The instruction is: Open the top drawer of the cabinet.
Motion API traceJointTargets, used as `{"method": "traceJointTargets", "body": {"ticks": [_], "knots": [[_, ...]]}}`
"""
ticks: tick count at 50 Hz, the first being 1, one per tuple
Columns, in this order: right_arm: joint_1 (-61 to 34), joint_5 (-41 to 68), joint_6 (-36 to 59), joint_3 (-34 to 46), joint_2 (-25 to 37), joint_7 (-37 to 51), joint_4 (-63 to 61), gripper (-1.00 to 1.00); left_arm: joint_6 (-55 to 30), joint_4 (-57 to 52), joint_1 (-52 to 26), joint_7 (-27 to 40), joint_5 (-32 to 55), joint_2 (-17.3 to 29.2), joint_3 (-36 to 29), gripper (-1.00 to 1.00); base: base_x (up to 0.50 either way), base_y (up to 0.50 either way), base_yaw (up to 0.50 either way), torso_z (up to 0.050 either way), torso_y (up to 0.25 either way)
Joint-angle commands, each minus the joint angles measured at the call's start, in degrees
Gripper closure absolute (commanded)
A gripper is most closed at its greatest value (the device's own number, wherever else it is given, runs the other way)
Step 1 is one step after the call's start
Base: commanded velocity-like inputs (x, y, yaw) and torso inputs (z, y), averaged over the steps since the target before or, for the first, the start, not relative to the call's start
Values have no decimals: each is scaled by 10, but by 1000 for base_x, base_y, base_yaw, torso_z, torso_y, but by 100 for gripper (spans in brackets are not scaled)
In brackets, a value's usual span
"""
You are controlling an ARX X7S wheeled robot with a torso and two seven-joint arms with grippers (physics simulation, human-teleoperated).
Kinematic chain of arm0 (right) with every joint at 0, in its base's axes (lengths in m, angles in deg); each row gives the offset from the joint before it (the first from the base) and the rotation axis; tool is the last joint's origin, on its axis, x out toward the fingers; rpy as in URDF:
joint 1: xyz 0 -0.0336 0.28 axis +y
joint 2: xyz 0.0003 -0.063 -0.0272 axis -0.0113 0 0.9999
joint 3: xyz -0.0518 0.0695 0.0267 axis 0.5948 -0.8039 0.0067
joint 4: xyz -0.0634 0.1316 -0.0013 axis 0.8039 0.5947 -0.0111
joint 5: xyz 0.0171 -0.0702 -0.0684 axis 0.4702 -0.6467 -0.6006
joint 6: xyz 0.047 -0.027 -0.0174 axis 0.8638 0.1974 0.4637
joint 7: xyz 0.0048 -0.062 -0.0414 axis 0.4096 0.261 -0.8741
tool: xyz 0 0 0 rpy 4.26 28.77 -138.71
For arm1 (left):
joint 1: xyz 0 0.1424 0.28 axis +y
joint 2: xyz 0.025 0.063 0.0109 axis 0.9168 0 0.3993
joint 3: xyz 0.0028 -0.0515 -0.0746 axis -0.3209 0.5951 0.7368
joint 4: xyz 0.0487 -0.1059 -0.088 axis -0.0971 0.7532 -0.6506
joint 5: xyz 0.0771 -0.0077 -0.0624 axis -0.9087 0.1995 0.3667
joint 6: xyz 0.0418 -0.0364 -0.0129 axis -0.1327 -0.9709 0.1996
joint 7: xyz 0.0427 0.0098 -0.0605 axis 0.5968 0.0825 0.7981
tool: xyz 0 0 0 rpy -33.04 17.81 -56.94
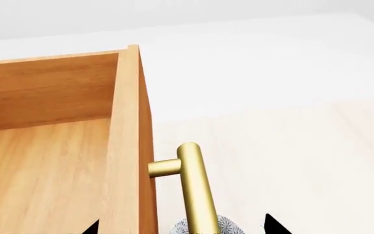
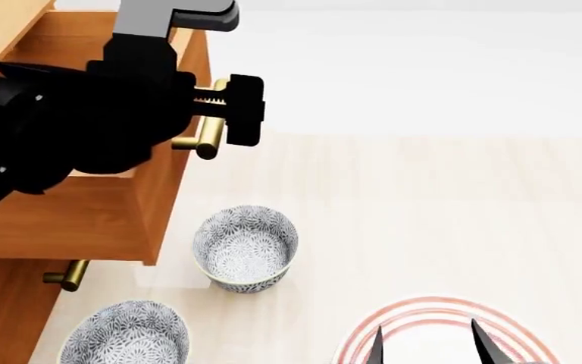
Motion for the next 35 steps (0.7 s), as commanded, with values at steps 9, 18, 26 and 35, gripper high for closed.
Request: {"method": "traceJointTargets", "body": {"ticks": [9,18,26,35], "knots": [[4,-12,-3,16,3,-1,9,-100,13,-232,28,-15,189,-26,10,-100,-8,0,1,0,0],[2,-9,2,13,5,0,8,-100,19,-254,17,-5,195,-26,11,-100,-7,0,0,0,1],[9,-14,-2,10,10,6,6,-100,23,-276,16,0,196,-26,11,-100,-8,0,0,0,3],[9,-13,-4,10,10,6,14,-100,26,-283,17,-9,199,-26,11,-100,-9,0,1,0,1]]}}
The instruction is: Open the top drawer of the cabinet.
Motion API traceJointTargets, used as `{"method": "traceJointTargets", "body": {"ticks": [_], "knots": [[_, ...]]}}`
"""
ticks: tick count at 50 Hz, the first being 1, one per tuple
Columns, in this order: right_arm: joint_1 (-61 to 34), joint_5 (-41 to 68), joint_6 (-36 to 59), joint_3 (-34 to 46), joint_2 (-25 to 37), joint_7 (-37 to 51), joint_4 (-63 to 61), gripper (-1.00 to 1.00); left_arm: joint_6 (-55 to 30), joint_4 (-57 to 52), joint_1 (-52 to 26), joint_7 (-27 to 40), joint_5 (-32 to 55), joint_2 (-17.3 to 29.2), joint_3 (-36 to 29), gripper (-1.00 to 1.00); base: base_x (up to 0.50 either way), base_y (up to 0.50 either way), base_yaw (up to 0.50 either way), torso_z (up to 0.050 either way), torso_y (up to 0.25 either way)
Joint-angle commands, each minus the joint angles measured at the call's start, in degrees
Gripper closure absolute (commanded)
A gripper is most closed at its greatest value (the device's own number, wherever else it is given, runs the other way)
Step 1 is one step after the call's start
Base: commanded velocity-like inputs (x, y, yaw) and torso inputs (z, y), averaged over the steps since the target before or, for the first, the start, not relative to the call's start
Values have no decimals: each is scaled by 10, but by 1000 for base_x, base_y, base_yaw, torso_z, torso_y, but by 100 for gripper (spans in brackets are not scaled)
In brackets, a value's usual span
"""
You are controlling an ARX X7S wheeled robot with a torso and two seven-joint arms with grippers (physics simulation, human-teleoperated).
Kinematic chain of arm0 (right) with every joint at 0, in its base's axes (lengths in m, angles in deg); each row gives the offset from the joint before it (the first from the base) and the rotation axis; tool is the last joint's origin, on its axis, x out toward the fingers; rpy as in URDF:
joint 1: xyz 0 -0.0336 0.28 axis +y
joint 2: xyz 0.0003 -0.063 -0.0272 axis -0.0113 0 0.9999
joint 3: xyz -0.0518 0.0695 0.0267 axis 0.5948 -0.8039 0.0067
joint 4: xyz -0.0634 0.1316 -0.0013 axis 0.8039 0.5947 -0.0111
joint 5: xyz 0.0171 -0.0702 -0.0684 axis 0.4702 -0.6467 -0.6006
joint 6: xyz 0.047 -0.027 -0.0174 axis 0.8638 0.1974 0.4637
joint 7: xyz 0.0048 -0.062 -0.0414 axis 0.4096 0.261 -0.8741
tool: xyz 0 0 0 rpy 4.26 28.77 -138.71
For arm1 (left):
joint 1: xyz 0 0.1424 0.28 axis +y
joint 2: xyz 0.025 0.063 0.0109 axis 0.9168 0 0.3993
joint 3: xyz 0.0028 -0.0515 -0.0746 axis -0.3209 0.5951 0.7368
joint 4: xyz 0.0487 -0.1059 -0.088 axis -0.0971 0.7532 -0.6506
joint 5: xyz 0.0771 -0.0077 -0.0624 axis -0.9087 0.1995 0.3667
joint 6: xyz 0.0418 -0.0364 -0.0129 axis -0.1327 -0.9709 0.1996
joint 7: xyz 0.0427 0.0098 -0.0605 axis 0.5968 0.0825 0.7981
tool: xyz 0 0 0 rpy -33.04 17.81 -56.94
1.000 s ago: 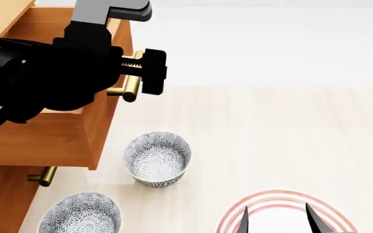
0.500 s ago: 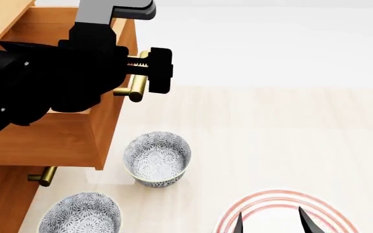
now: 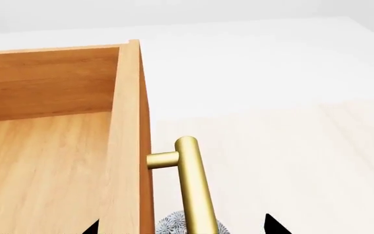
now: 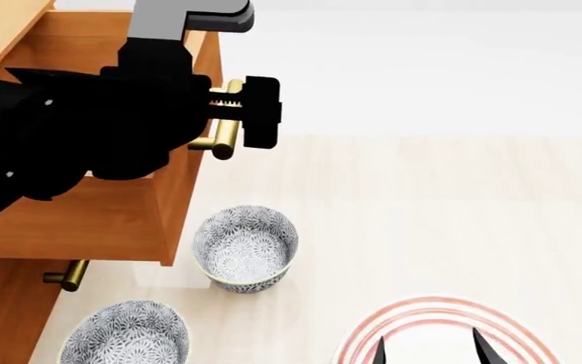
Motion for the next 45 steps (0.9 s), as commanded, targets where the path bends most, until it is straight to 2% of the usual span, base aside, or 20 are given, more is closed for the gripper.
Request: {"method": "traceJointTargets", "body": {"ticks": [1,45], "knots": [[2,-2,-5,0,1,1,9,-100,6,-246,18,-51,154,-26,16,-100,0,0,0,0,0],[22,1,-9,-1,15,6,-15,-100,37,-325,-19,-18,186,-26,17,-100,-7,0,0,0,3]]}}
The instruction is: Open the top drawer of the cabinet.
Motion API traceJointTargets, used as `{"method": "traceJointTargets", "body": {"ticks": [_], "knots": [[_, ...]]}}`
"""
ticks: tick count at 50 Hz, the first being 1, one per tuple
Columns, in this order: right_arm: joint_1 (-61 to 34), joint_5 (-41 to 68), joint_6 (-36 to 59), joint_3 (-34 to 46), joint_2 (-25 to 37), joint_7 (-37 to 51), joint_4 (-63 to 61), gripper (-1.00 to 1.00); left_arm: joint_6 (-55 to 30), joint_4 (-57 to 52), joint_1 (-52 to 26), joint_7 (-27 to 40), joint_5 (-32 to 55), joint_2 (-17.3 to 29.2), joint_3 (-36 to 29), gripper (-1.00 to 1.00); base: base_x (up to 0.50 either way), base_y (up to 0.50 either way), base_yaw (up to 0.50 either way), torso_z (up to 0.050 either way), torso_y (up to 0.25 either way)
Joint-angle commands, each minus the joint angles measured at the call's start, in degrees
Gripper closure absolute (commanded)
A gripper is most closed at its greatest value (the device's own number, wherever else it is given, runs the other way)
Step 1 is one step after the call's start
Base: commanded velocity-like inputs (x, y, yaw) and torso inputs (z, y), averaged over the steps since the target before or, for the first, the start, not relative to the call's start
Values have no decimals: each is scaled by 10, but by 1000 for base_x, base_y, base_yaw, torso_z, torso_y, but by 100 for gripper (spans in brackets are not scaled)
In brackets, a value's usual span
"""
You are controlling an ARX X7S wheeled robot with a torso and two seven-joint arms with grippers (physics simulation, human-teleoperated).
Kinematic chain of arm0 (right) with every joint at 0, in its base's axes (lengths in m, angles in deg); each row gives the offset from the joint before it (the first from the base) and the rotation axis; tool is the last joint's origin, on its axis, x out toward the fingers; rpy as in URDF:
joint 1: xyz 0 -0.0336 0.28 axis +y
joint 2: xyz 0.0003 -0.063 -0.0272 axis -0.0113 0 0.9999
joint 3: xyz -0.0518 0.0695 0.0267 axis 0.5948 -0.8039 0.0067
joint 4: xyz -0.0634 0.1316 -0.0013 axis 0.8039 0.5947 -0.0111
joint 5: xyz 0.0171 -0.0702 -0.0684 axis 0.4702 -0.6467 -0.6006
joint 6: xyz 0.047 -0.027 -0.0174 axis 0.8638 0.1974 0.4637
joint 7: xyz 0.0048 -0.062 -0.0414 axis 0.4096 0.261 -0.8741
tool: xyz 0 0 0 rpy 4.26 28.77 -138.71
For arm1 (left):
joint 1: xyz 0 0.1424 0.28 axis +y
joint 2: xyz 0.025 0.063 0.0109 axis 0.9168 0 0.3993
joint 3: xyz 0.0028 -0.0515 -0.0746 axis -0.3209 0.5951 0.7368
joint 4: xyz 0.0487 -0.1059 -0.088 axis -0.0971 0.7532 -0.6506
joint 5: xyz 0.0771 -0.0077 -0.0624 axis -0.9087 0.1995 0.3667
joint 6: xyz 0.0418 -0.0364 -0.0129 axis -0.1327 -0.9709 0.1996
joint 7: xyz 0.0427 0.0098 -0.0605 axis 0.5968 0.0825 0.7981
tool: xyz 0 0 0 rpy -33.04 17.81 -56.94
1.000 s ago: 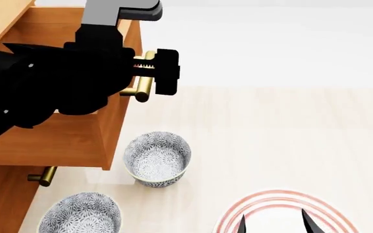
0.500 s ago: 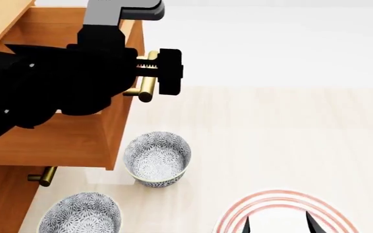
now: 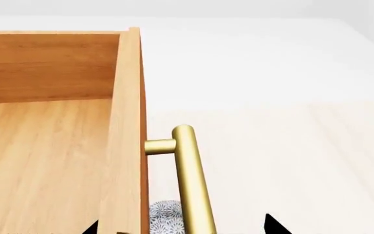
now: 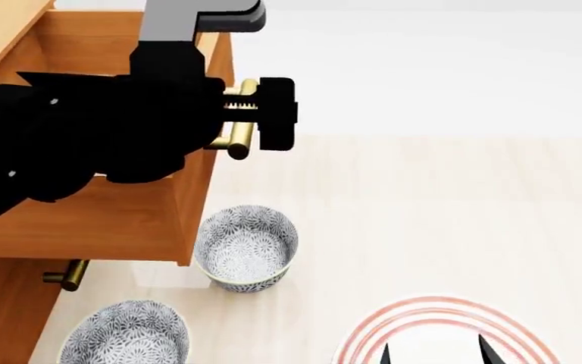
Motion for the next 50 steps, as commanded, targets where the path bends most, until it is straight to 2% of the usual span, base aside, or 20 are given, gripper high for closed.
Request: {"method": "traceJointTargets", "body": {"ticks": [1,50], "knots": [[5,1,1,1,3,2,-8,-100,14,-289,-9,-55,112,-26,39,-100,0,0,0,0,0],[11,4,-12,2,6,4,-1,-100,12,-287,-35,-45,119,-26,40,-100,-6,-1,-1,1,4]]}}
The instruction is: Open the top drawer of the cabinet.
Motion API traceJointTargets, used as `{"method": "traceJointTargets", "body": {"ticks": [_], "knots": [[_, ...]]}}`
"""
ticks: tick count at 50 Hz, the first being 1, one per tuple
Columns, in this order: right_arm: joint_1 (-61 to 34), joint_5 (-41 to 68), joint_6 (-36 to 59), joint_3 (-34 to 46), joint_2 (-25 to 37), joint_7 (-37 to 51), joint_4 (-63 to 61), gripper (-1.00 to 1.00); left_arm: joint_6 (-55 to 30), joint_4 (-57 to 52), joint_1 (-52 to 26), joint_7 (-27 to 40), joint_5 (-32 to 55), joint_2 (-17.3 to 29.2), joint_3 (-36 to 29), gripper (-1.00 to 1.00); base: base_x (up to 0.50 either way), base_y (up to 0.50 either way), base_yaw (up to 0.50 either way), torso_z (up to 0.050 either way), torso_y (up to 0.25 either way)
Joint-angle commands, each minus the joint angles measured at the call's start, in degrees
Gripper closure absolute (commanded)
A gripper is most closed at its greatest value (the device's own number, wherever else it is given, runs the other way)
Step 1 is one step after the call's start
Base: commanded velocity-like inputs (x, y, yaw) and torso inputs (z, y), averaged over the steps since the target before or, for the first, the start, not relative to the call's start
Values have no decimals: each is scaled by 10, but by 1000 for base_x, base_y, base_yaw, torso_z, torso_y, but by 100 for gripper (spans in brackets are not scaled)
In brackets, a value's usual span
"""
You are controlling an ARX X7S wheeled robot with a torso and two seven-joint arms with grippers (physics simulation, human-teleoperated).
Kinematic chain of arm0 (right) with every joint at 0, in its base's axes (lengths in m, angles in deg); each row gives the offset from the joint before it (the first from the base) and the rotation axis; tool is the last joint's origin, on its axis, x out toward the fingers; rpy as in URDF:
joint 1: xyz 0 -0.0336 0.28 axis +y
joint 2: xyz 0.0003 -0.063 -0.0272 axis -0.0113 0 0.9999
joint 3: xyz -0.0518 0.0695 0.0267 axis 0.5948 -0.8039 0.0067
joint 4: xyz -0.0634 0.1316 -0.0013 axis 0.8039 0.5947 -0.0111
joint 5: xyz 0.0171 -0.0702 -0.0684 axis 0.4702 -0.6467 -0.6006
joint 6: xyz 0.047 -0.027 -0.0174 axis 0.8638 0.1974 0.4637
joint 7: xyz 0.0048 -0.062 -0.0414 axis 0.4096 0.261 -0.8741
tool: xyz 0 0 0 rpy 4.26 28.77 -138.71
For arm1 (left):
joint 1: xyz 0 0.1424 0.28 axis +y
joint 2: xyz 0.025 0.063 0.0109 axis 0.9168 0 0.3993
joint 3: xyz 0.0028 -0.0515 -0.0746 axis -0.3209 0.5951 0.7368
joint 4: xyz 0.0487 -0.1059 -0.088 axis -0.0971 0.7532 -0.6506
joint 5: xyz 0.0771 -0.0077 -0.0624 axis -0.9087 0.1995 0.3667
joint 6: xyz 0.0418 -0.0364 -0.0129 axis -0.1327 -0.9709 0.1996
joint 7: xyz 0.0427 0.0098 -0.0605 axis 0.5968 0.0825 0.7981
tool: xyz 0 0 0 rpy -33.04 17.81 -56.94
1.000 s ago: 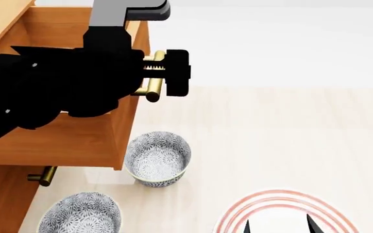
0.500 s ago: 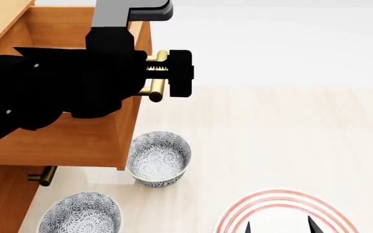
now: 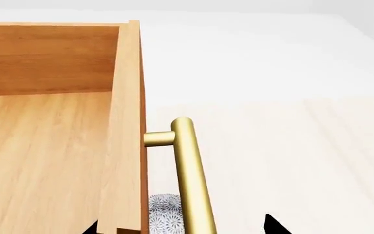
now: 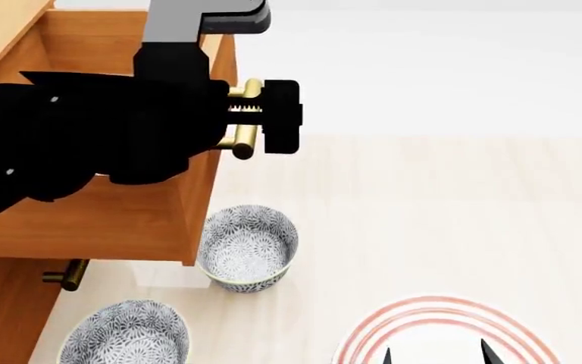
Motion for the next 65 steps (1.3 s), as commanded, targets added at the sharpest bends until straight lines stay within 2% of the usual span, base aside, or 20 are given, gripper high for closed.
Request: {"method": "traceJointTargets", "body": {"ticks": [1,21,45,65], "knots": [[-1,-1,-4,3,-1,-1,6,-100,8,-267,-28,-61,86,-29,56,-100,-14,0,0,0,11],[7,3,-1,-3,7,5,-9,-100,21,-291,-64,-46,111,-29,56,-100,-2,-3,-4,2,4],[4,6,19,-3,15,14,-35,-100,14,-278,-101,-40,97,-29,56,-100,0,-4,-6,1,5],[6,3,36,2,20,25,-62,-100,37,-282,-171,-37,112,-29,57,-100,0,-2,-3,1,3]]}}
